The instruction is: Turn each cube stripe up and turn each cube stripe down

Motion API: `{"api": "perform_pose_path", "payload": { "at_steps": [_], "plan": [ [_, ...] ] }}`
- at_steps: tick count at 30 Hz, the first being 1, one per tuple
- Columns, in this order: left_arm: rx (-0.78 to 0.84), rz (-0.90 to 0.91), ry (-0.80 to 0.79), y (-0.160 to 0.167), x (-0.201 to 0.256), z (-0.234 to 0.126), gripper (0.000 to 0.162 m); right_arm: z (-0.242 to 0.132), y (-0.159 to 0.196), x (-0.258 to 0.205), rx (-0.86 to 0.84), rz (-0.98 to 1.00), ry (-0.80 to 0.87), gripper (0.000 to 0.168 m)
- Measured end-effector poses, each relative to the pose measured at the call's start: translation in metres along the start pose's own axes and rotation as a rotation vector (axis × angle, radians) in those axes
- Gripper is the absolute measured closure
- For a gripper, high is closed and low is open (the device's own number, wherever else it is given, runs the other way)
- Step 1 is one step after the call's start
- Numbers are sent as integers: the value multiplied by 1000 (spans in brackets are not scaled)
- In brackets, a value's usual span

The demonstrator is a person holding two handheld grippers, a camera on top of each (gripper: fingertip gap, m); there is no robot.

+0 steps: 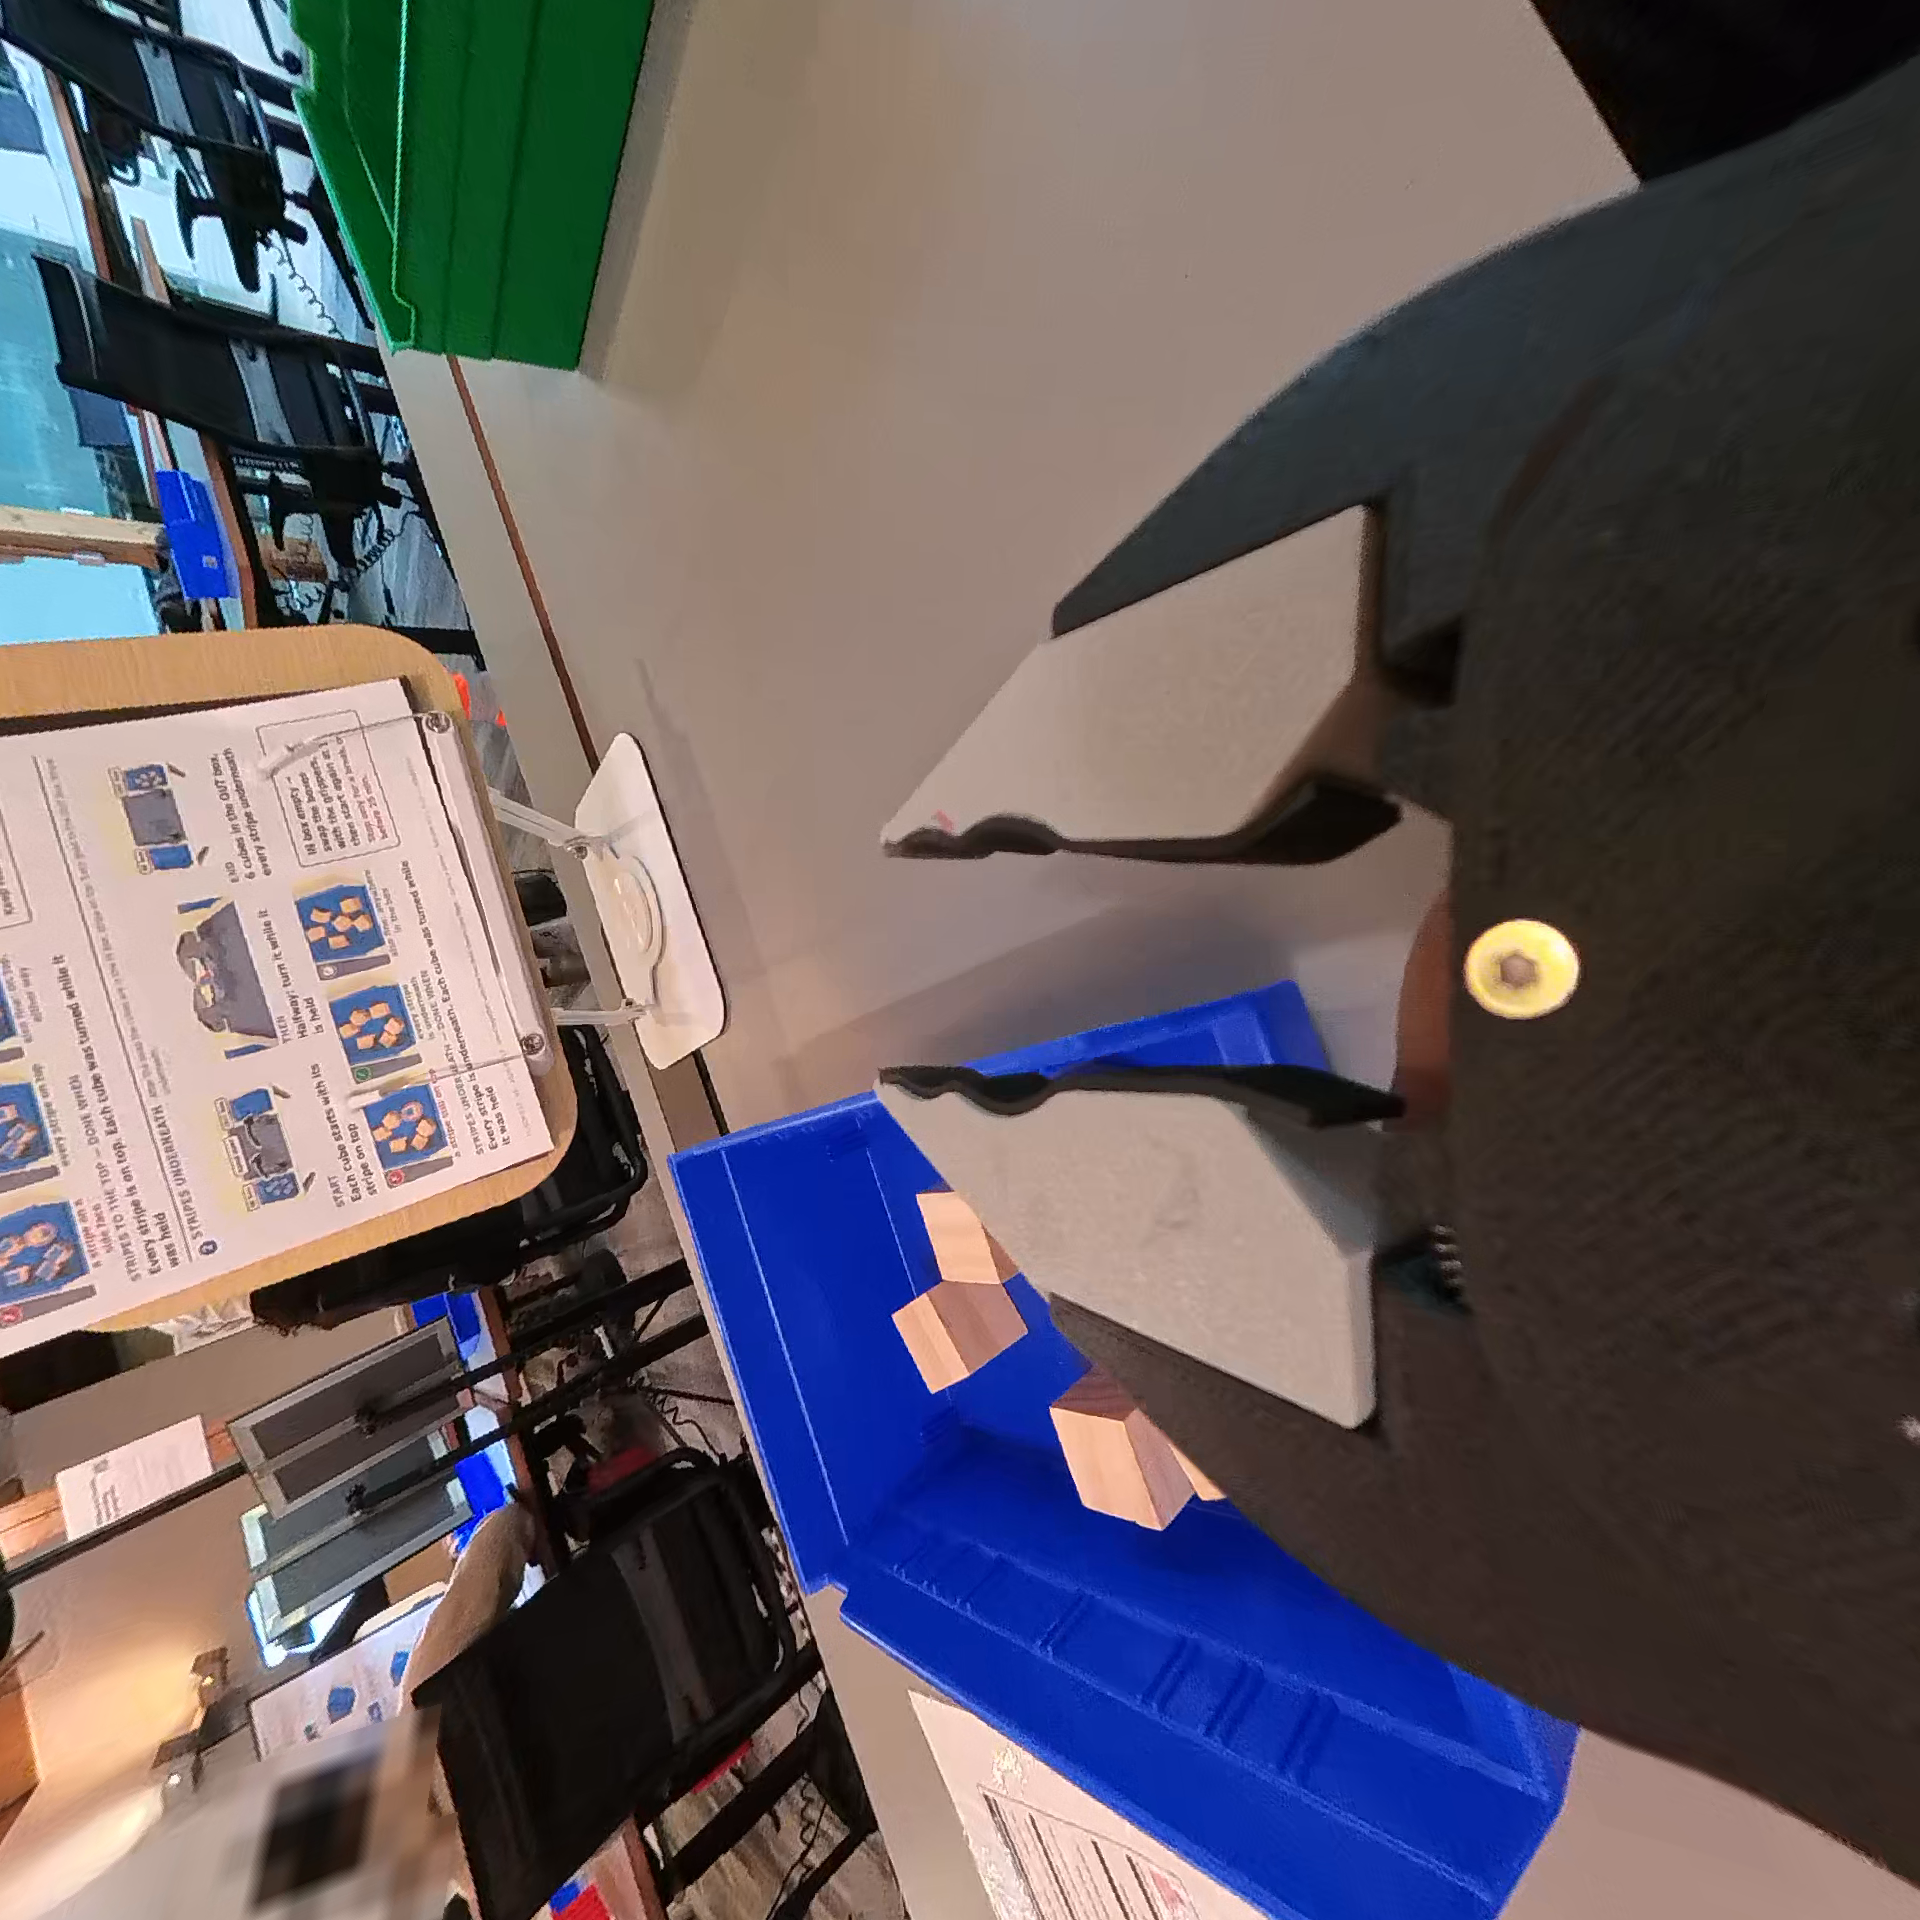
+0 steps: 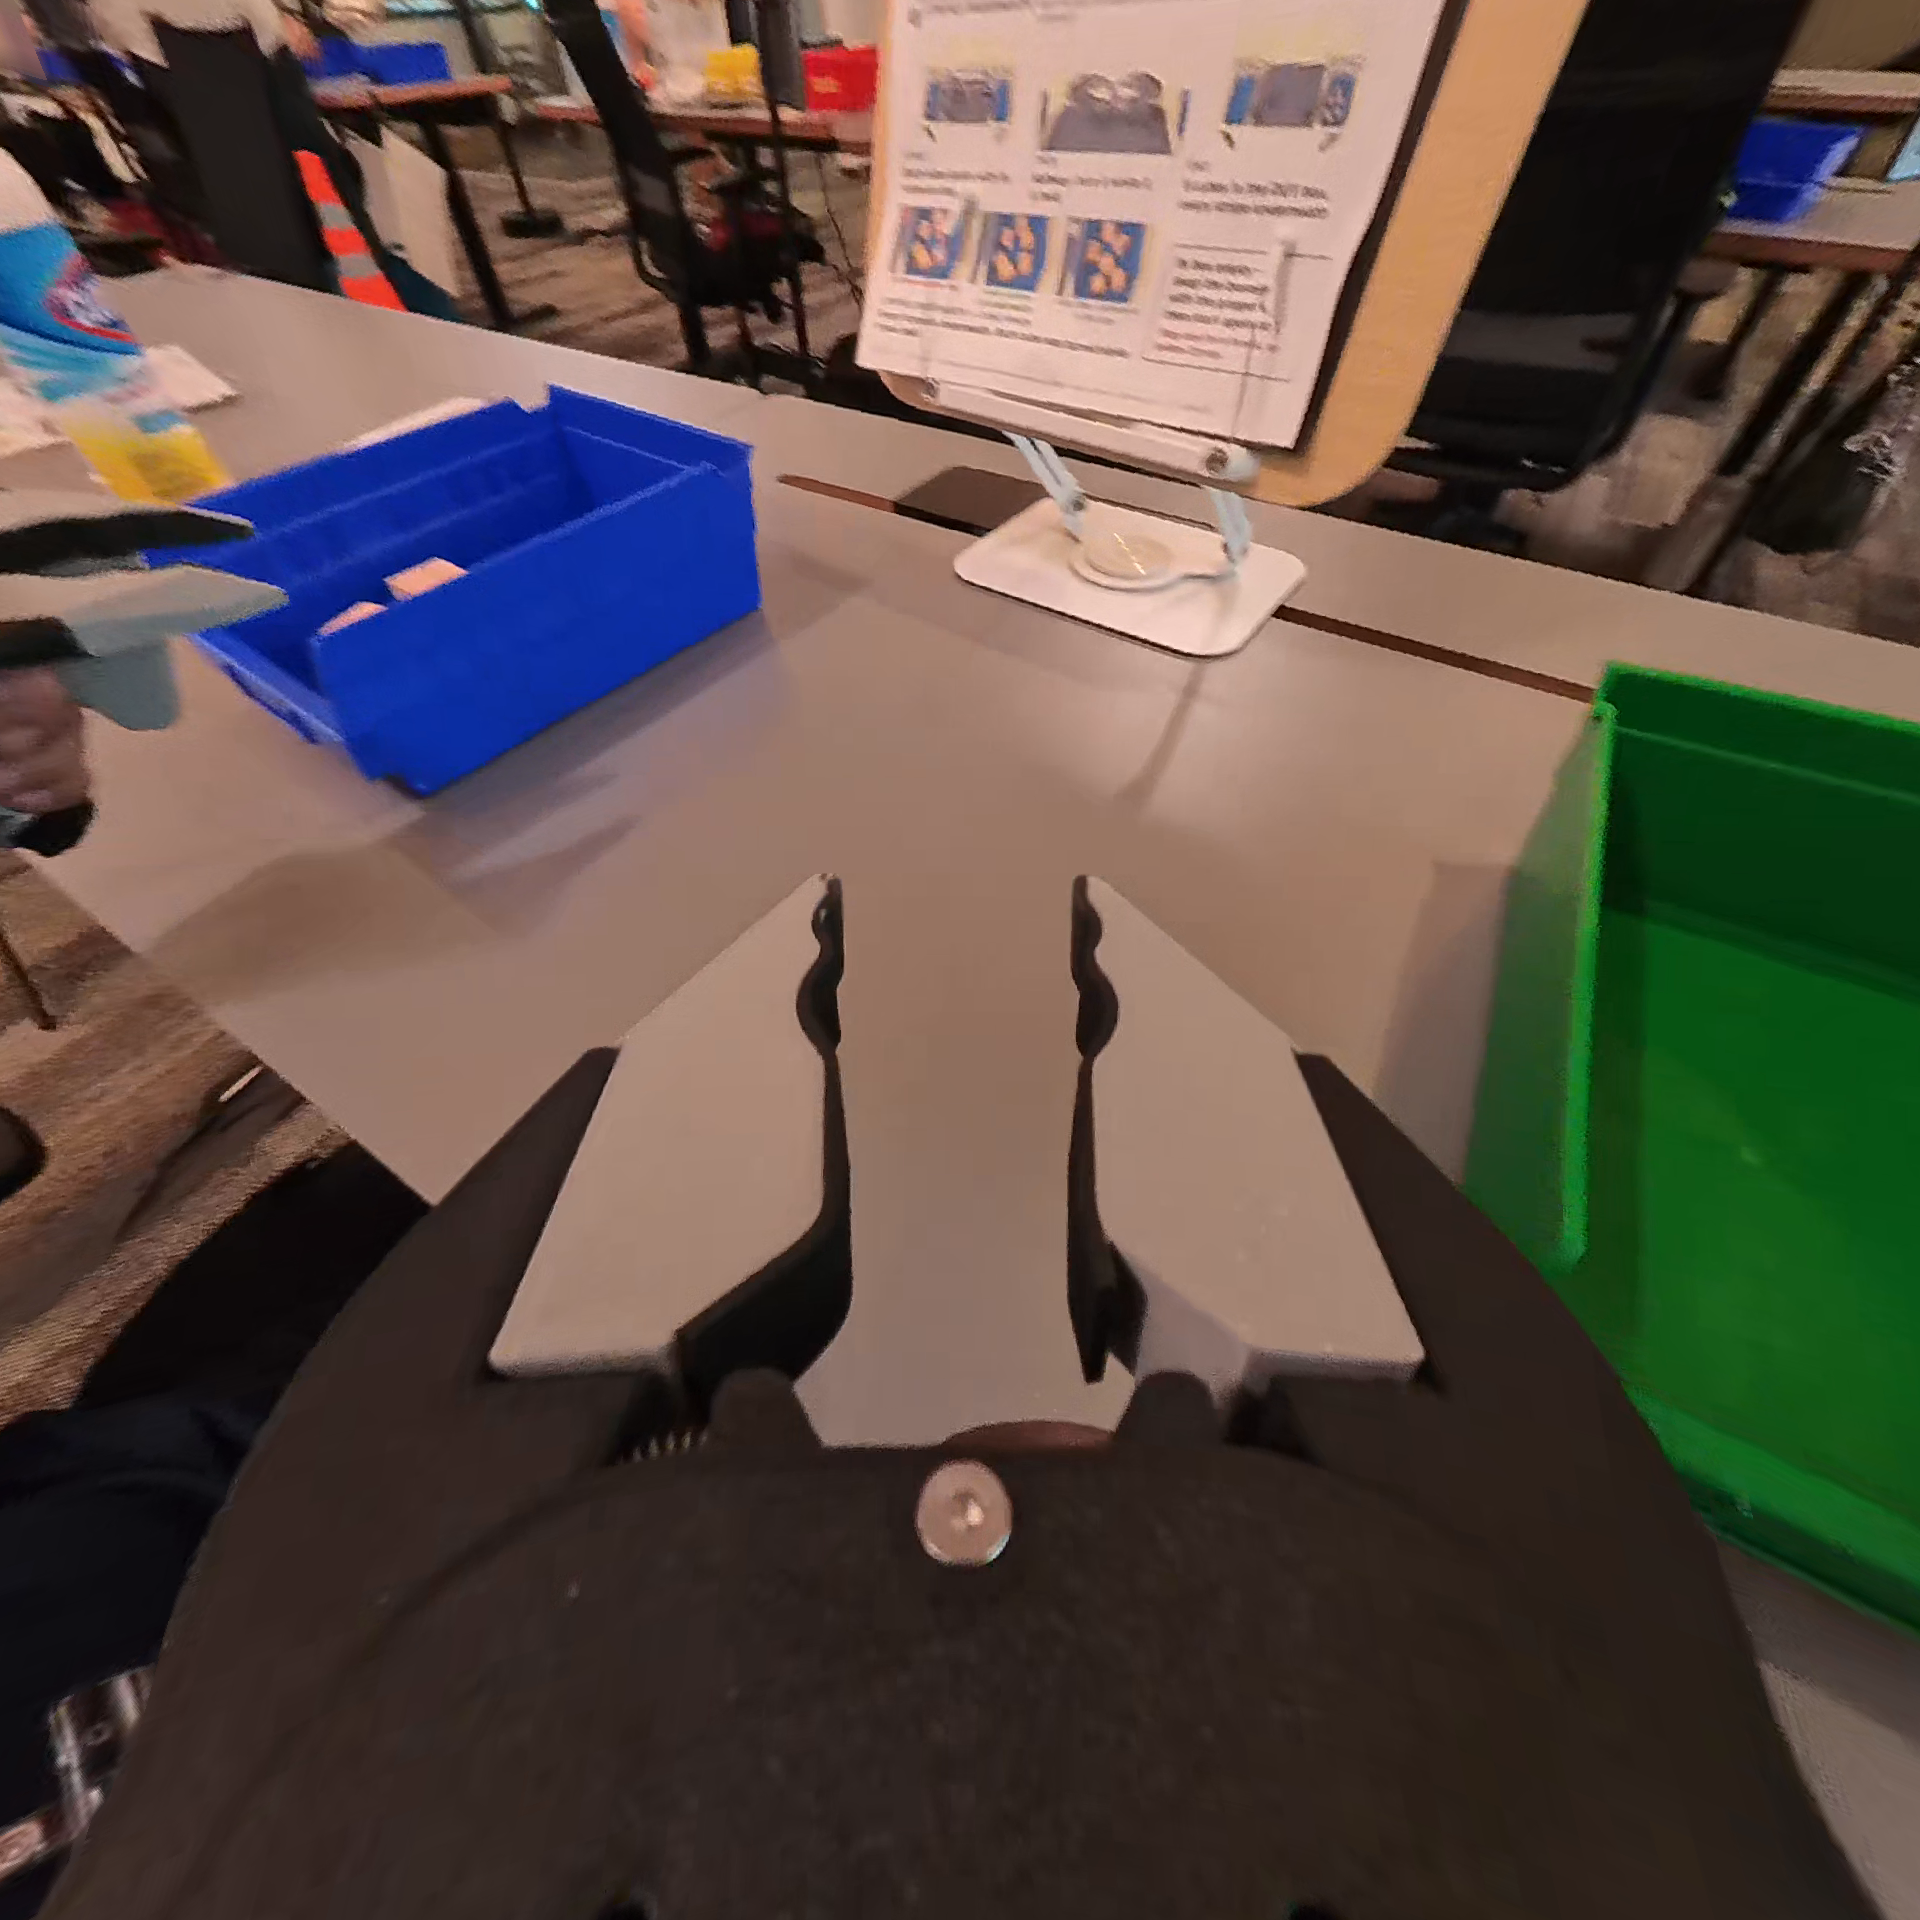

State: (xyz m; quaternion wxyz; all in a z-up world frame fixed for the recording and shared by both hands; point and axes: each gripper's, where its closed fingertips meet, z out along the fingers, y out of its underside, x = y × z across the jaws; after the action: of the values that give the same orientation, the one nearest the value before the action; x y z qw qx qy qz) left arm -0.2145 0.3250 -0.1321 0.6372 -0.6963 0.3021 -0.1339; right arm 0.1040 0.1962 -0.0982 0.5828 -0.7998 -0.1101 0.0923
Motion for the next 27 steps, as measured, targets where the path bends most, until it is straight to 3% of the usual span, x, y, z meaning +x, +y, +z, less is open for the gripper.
{"api": "perform_pose_path", "payload": {
  "at_steps": [14, 27],
  "plan": [
    [20, 7, -45, -2, -14, -5, 129, -26, -35, -13, 207, 133, -155, 130],
    [11, 52, -80, -1, -20, -6, 130, -37, -44, -18, 263, 206, -235, 128]
  ]
}}
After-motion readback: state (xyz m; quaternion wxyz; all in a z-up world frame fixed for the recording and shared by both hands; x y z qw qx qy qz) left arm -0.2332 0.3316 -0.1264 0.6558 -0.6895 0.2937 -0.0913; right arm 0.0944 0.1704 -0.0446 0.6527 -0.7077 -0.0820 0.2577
